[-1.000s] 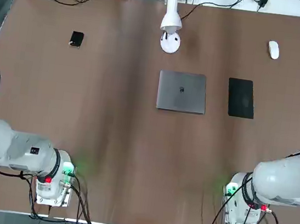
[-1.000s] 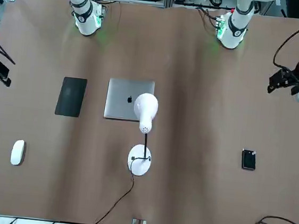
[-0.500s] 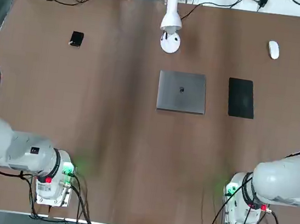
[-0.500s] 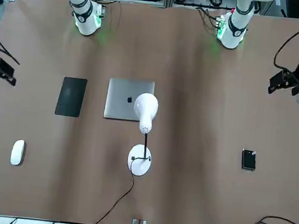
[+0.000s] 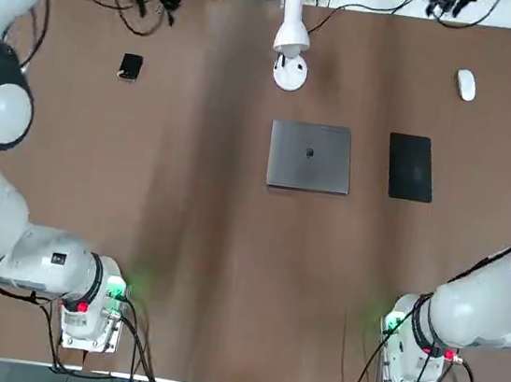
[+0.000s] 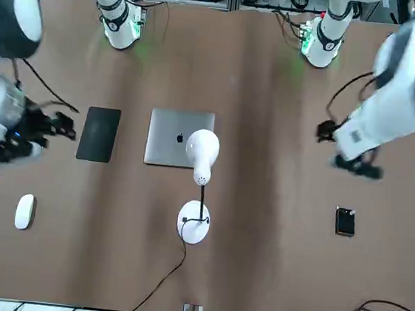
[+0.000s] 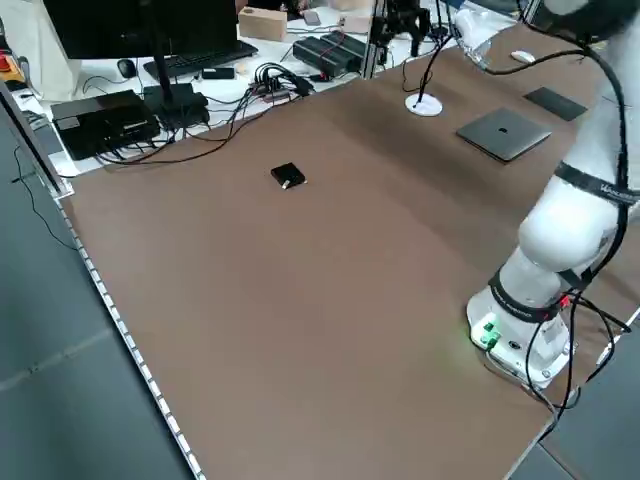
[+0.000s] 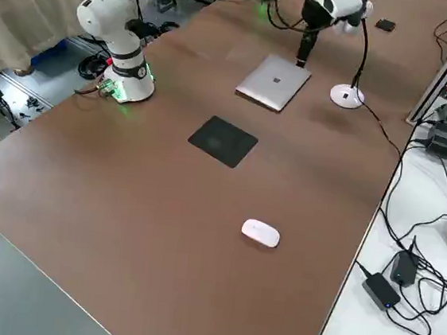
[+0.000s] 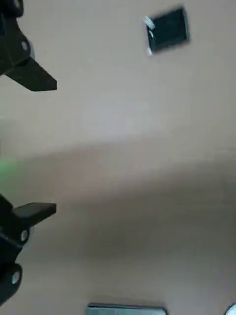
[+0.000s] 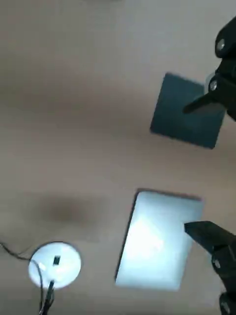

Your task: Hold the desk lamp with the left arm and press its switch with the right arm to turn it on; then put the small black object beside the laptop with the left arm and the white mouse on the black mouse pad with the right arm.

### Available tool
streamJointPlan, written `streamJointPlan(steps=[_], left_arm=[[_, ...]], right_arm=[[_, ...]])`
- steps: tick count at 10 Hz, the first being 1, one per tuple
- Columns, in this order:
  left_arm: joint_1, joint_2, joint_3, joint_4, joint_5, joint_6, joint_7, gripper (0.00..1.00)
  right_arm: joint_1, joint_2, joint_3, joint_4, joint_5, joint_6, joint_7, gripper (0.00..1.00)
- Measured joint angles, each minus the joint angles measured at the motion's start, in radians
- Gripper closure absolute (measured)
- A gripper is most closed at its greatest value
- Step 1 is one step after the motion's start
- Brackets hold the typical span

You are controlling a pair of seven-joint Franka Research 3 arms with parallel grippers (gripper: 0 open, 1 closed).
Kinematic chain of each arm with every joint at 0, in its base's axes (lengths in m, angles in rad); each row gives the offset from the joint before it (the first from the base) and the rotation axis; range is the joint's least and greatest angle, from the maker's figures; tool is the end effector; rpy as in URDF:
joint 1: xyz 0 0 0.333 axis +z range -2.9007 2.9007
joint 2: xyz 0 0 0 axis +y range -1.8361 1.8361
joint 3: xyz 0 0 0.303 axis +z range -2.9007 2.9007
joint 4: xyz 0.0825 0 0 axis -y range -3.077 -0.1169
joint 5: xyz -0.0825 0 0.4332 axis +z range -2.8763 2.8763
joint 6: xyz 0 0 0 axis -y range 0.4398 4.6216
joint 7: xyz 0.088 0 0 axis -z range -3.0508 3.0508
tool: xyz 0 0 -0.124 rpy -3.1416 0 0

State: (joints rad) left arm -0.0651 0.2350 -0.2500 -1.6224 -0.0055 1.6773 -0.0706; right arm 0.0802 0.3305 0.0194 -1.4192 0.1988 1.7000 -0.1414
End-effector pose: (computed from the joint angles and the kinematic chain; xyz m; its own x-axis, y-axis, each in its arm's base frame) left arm 0.6240 -0.1935 0.4319 0.9547 -0.2401 -0.1759 -0.2348 -0.9707 0.0506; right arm 0.6940 0.0899 0.4710 0.9774 0.2103 -0.0235 0.2011 -0.9577 -0.2059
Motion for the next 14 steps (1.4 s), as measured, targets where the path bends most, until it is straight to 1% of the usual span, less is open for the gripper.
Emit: streamJointPlan(steps=[1, 3, 4, 5, 6, 7, 9, 10, 11, 12, 14], left_arm=[[-0.006, 0.063, -0.029, 0.002, -0.022, 0.084, 0.000, 0.00], [-0.041, 0.187, -0.049, 0.008, -0.145, 0.261, 0.001, 0.00], [-0.068, 0.236, -0.052, 0.012, -0.183, 0.331, 0.007, 0.00], [-0.112, 0.278, -0.054, 0.015, -0.192, 0.424, 0.007, 0.00], [-0.164, 0.322, -0.054, 0.016, -0.193, 0.533, 0.009, 0.00], [-0.209, 0.373, -0.053, 0.016, -0.191, 0.644, 0.025, 0.00], [-0.238, 0.485, -0.053, 0.018, -0.190, 0.858, 0.146, 0.00], [-0.245, 0.536, -0.054, 0.028, -0.190, 0.951, 0.179, 0.00], [-0.251, 0.586, -0.057, 0.055, -0.190, 1.024, 0.204, 0.00], [-0.264, 0.626, -0.064, 0.085, -0.190, 1.082, 0.234, 0.00], [-0.319, 0.678, -0.067, 0.125, -0.190, 1.255, 0.255, 0.00]], right_arm=[[0.020, 0.056, 0.000, -0.003, 0.051, 0.083, 0.024, 0.12], [0.076, 0.160, 0.002, -0.006, 0.158, 0.246, 0.086, 0.46], [0.110, 0.203, 0.002, -0.008, 0.220, 0.294, 0.102, 0.63], [0.146, 0.236, 0.002, -0.015, 0.258, 0.342, 0.110, 0.78], [0.178, 0.255, 0.002, -0.029, 0.270, 0.403, 0.118, 0.94], [0.200, 0.267, 0.002, -0.048, 0.273, 0.448, 0.125, 0.99], [0.240, 0.315, 0.004, -0.063, 0.303, 0.553, 0.127, 0.99], [0.273, 0.342, 0.004, -0.065, 0.336, 0.633, 0.128, 0.99], [0.300, 0.372, 0.004, -0.066, 0.360, 0.712, 0.129, 0.99], [0.320, 0.399, 0.004, -0.066, 0.370, 0.761, 0.129, 0.99], [0.351, 0.433, 0.004, -0.065, 0.372, 0.790, 0.143, 0.99]])
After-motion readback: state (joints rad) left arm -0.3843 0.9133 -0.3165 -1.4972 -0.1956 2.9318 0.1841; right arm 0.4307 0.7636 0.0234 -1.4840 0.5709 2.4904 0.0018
